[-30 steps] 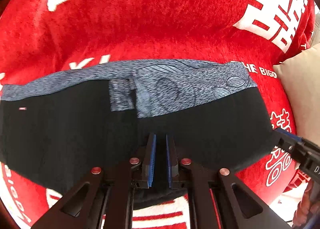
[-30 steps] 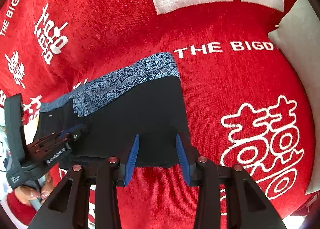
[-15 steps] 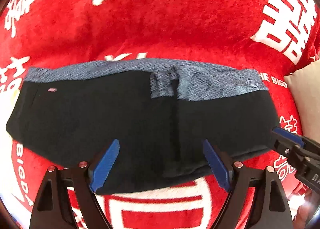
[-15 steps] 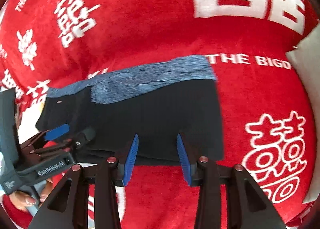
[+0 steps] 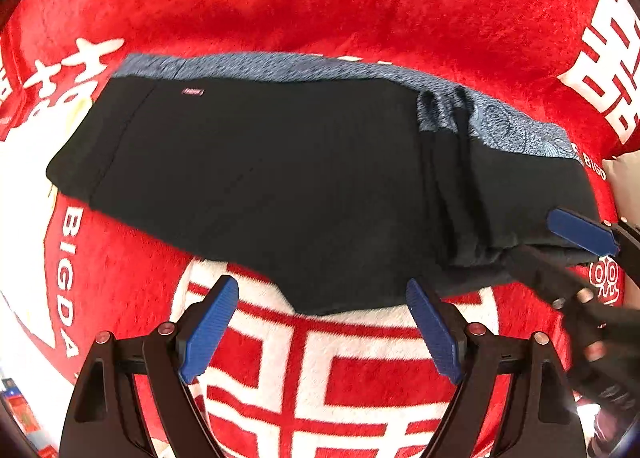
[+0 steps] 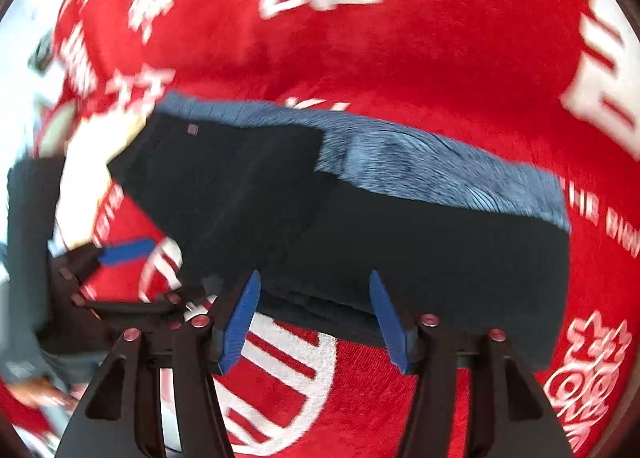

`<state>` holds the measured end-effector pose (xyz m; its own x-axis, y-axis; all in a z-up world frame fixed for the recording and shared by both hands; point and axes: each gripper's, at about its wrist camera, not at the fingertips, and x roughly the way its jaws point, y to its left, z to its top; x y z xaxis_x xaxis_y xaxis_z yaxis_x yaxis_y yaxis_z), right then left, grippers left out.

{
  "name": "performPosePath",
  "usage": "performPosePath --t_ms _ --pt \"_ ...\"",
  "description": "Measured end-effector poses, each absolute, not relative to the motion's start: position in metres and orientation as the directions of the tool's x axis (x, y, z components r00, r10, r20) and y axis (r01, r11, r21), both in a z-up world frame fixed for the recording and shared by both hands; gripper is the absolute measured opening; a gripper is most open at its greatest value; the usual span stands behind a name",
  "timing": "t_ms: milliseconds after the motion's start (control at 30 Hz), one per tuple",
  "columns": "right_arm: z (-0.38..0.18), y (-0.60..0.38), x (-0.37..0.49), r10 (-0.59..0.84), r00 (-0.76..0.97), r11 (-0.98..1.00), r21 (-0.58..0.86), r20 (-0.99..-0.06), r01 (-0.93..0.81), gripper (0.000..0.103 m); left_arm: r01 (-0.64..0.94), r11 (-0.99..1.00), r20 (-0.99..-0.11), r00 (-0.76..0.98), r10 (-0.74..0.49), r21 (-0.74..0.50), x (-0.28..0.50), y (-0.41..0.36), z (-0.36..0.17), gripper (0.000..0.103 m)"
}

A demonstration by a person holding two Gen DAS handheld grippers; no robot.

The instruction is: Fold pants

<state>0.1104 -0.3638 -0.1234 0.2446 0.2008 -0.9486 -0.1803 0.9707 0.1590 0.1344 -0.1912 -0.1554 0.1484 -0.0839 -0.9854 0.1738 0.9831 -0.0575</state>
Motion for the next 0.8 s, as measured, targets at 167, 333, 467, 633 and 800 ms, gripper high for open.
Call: performPosePath --t_ms 167,333,467,633,800 --pt "-0.14 -0.336 0.104 0.021 0.279 0.939 -0.076 -0.96 -0.334 0.06 0.162 0.983 -0.983 0.146 -0.108 -0.084 0.134 -0.184 -0.158 0.086" --pt "-0.148 -0.327 0.107 -0.001 0.263 0.924 -0.102 -0.965 -0.368 0.011 0.145 0.984 -0.981 0.151 -0.122 -0.1 0.136 -0.177 -0.157 0.086" --pt "-0.135 -0.329 0.107 0.078 0.262 0.952 -0.006 -0.962 -0.306 0.011 0.138 0.985 -0.98 0.155 -0.125 -0.104 0.136 -0.169 -0.157 0.086" --pt "-0.155 -0.31 0.096 0.019 0.249 0.932 -0.073 -0.968 -0.356 0.015 0.133 0.986 -0.983 0.142 -0.116 -0.098 0.137 -0.168 -0.161 0.086" --pt "-0.141 -0.319 0.099 0.096 0.236 0.955 0.022 -0.967 -0.296 0.051 0.147 0.984 -0.985 0.127 -0.118 -0.099 0.137 -0.171 -0.16 0.086"
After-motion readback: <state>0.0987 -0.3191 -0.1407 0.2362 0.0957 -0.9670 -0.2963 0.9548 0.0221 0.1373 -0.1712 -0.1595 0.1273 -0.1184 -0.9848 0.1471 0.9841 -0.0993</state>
